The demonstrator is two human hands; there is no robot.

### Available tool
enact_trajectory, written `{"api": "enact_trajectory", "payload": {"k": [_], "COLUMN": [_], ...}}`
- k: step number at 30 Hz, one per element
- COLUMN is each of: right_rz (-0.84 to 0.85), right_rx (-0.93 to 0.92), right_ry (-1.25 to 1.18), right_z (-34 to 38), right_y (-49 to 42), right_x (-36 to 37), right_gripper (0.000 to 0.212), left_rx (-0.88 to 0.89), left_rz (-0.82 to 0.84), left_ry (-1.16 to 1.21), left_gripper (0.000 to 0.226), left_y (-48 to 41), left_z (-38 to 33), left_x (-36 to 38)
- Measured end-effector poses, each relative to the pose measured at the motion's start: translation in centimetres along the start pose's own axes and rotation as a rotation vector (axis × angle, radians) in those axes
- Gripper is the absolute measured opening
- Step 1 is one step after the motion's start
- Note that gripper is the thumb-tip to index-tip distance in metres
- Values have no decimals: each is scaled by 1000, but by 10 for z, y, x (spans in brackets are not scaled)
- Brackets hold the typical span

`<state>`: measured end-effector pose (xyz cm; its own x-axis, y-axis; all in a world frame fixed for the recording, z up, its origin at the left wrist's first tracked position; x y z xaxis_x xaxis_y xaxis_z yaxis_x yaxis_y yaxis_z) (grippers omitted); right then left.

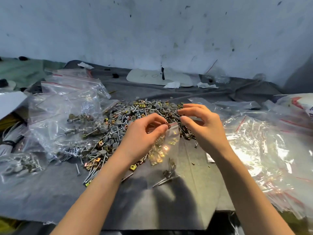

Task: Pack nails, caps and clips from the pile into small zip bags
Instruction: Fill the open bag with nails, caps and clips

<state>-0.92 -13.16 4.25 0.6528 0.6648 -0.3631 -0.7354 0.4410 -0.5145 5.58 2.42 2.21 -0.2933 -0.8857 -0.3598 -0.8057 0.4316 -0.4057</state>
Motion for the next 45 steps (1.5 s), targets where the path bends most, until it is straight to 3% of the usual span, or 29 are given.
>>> {"api": "enact_trajectory", "payload": {"k": [4,14,17,21,24,29,34,39,45], "right_rz": [156,188,122,21,5,-5,29,123,223], "right_rx": [-15,-28,17,-1,-21,-7,-34,-78,-124], "right_ry": [-79,-147,-191,-268,-315,-331,-344,-366,-386], "right_z": [1,-23,-24,-12,-4,-3,5,23,32], "right_y": [-10,-19,-23,-28,-29,-30,-31,-32,-30], "right_x": [14,31,24,10,6,2,2,13,6], "right_gripper": [6,17,19,15,12,15,19,15,13], "left_rx": [-34,-25,-33,9,26,122,146,199,225], "left_rz": [72,105,151,166,168,211,235,239,297], "left_ry": [47,66,18,-148,-142,-343,-194,-7,-30], "left_gripper": [6,11,31,31,35,16,21,9,19], "left_y": [-20,-38,-35,-43,-49,-41,-32,-27,-27], "left_z": [5,26,29,22,12,3,-5,-20,-29], "left_x": [7,17,19,16,9,7,7,1,0]}}
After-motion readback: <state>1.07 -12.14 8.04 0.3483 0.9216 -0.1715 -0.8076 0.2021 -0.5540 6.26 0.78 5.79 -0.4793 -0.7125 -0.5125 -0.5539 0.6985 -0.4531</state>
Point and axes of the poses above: each hand's wrist, its own y-axis away from the middle knuckle, its own x-axis out of the palm, z = x × y, the point moved 6 cm from there along -y, towards the middle knuckle, and after that the axes turned 8 degrees about -z, right-handed, at the moved point
